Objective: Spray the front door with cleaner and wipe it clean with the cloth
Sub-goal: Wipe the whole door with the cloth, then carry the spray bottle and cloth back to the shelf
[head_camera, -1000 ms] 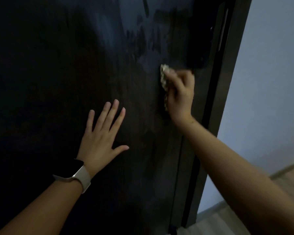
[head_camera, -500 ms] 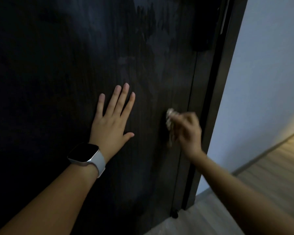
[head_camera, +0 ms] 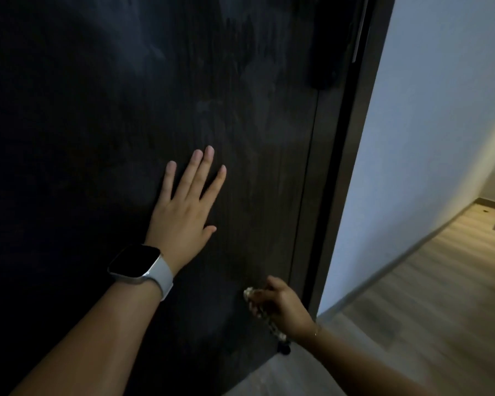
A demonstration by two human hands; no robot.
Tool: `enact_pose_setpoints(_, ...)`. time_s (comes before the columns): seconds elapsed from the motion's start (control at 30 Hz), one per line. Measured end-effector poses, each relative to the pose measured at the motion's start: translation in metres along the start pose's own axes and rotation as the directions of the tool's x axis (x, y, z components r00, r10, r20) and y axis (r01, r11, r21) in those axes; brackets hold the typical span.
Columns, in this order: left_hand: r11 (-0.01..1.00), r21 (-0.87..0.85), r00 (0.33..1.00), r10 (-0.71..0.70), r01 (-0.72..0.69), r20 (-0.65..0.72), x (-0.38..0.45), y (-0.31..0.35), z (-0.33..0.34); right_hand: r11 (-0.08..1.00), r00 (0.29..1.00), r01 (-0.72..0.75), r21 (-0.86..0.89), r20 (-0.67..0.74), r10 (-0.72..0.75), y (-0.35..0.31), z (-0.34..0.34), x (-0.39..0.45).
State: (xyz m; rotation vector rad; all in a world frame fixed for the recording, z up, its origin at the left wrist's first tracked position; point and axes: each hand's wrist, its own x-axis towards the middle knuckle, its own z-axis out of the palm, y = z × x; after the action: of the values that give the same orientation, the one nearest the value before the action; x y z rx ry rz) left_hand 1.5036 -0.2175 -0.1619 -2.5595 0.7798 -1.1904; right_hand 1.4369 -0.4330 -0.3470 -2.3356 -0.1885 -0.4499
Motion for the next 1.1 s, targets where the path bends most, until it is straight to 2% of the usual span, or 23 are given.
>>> enact_pose_setpoints(0.07, 0.985, -0.157, 0.996, 0.082, -0.077, 0.026, -0.018, -0.002, -0.008, 0.991, 0.995, 0.087, -0.104, 0.063, -0.081, -0.012, -0.005, -0.019)
enact_pose_setpoints(0.13, 0.918, -0.394, 0.990, 0.094, -0.046, 0.104, -0.056, 0.001, -0.022, 0.981, 0.984, 0.126, -0.151, 0.146, -0.103, -0.028, -0.017, -0.034)
enact_pose_setpoints(0.2, 0.803, -0.586, 0.980, 0.011, 0.110, 0.199, -0.109, 0.007, -0.038, 0.951, 0.961, 0.209, -0.226, 0.226, -0.157, -0.047, -0.030, -0.053)
enact_pose_setpoints(0.23, 0.736, -0.647, 0.968, -0.050, 0.201, 0.244, -0.139, 0.010, -0.048, 0.957, 0.960, 0.202, -0.208, 0.235, -0.151, -0.062, -0.033, -0.063)
enact_pose_setpoints(0.33, 0.508, -0.721, 0.882, -0.244, 0.471, 0.404, -0.232, 0.015, -0.074, 0.992, 0.961, 0.121, -0.033, 0.256, -0.109, -0.112, -0.025, -0.096)
enact_pose_setpoints(0.43, 0.231, -0.692, 0.713, -0.412, 0.684, 0.567, -0.326, 0.018, -0.093, 0.989, 0.949, 0.027, 0.148, 0.306, -0.071, -0.156, 0.001, -0.124)
enact_pose_setpoints(0.6, -0.054, -0.589, 0.468, -0.550, 0.806, 0.692, -0.444, 0.015, -0.099, 0.975, 0.883, 0.014, 0.220, 0.455, -0.116, -0.207, 0.061, -0.133)
enact_pose_setpoints(0.7, -0.102, -0.529, 0.358, -0.628, 0.843, 0.691, -0.494, 0.006, -0.083, 0.979, 0.815, 0.055, 0.196, 0.558, -0.157, -0.222, 0.106, -0.126)
enact_pose_setpoints(0.77, -0.148, -0.477, 0.253, -0.694, 0.866, 0.675, -0.523, 0.000, -0.069, 0.977, 0.762, 0.078, 0.198, 0.621, -0.186, -0.224, 0.141, -0.119)
enact_pose_setpoints(0.83, -0.194, -0.395, 0.123, -0.752, 0.898, 0.648, -0.547, -0.012, -0.051, 0.976, 0.718, 0.089, 0.200, 0.666, -0.202, -0.224, 0.179, -0.108)
enact_pose_setpoints(0.9, -0.243, -0.319, -0.022, -0.825, 0.916, 0.565, -0.570, -0.032, -0.030, 0.973, 0.684, 0.095, 0.210, 0.697, -0.217, -0.222, 0.218, -0.099)
enact_pose_setpoints(1.0, -0.304, -0.227, -0.170, -0.868, 0.925, 0.467, -0.597, -0.062, 0.003, 0.972, 0.648, 0.073, 0.225, 0.730, -0.218, -0.218, 0.272, -0.097)
enact_pose_setpoints(1.07, -0.348, -0.155, -0.245, -0.856, 0.925, 0.456, -0.605, -0.081, 0.023, 0.975, 0.631, 0.043, 0.219, 0.751, -0.196, -0.214, 0.297, -0.101)
enact_pose_setpoints(1.1, -0.354, -0.126, -0.259, -0.845, 0.927, 0.468, -0.606, -0.089, 0.032, 0.976, 0.608, 0.030, 0.215, 0.772, -0.188, -0.213, 0.306, -0.104)
